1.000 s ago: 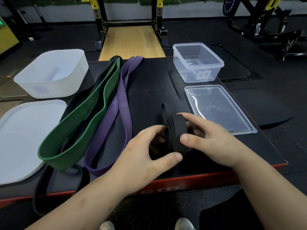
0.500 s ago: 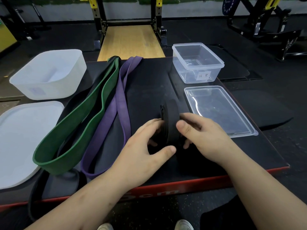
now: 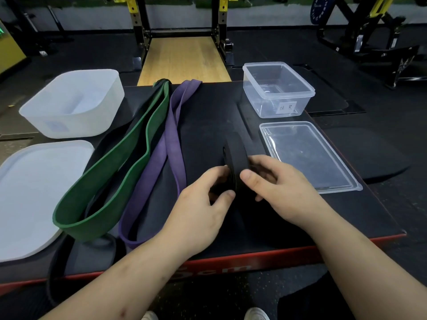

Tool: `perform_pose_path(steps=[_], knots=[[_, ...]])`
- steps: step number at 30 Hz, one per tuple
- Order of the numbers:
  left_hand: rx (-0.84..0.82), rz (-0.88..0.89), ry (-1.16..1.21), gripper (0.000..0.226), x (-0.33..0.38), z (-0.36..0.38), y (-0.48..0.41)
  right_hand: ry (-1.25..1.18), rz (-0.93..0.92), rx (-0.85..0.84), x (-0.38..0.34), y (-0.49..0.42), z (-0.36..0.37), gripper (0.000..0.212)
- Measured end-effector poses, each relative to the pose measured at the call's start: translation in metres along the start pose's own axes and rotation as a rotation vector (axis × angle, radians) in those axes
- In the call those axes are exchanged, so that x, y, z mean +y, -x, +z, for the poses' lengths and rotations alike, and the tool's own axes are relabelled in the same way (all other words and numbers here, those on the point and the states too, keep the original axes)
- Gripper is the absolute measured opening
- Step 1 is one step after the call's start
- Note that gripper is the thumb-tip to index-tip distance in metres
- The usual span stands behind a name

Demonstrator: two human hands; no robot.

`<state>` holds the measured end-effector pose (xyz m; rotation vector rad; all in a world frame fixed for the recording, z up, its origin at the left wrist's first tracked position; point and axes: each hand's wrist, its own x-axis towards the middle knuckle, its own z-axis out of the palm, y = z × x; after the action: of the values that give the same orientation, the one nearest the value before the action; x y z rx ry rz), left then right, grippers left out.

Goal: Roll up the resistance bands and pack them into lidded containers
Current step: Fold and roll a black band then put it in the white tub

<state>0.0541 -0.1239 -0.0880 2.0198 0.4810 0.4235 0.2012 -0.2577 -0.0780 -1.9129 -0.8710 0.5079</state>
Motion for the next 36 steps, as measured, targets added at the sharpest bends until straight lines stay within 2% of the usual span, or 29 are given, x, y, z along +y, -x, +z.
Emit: perform_pose_path(steps=[2,3,6,8,14,20,25,27,31,36], knots=[[-0.003,0.005,-0.003,0.041,0.001,0.0,0.001,0.001,-0.018,-0.071,0.001,0.003,-0.003,0.049],[0.001,0.006,-0.006,0.041,0.001,0.0,0.0,0.006,-0.024,-0.075,0.0,0.005,-0.004,0.048],[0.016,0.002,-0.005,0.038,0.001,0.002,0.0,0.03,-0.035,-0.009,-0.002,0.009,-0.004,0.019],[0.043,0.002,-0.015,0.035,0.0,0.002,0.002,0.09,-0.041,0.034,-0.007,0.013,-0.003,0.013],[0.078,0.069,-0.058,0.027,0.012,0.003,0.025,0.083,-0.011,0.054,-0.024,0.029,-0.005,0.039],[0.02,0.028,-0.077,0.05,0.011,0.003,0.019,-0.032,0.085,0.096,-0.027,0.014,0.002,0.057],[-0.007,0.017,-0.009,0.044,0.008,0.002,0.011,-0.079,0.151,0.028,-0.02,0.007,0.004,0.079],[0.008,0.025,0.048,0.04,0.009,0.002,0.011,-0.175,0.169,0.008,-0.019,0.007,0.003,0.073],[0.055,0.08,0.103,0.034,0.018,-0.003,0.011,-0.612,0.206,-0.019,-0.022,0.009,0.007,0.044],[0.107,0.201,-0.13,0.034,0.021,-0.021,0.008,-0.985,0.282,-0.095,-0.027,0.012,0.013,0.043]])
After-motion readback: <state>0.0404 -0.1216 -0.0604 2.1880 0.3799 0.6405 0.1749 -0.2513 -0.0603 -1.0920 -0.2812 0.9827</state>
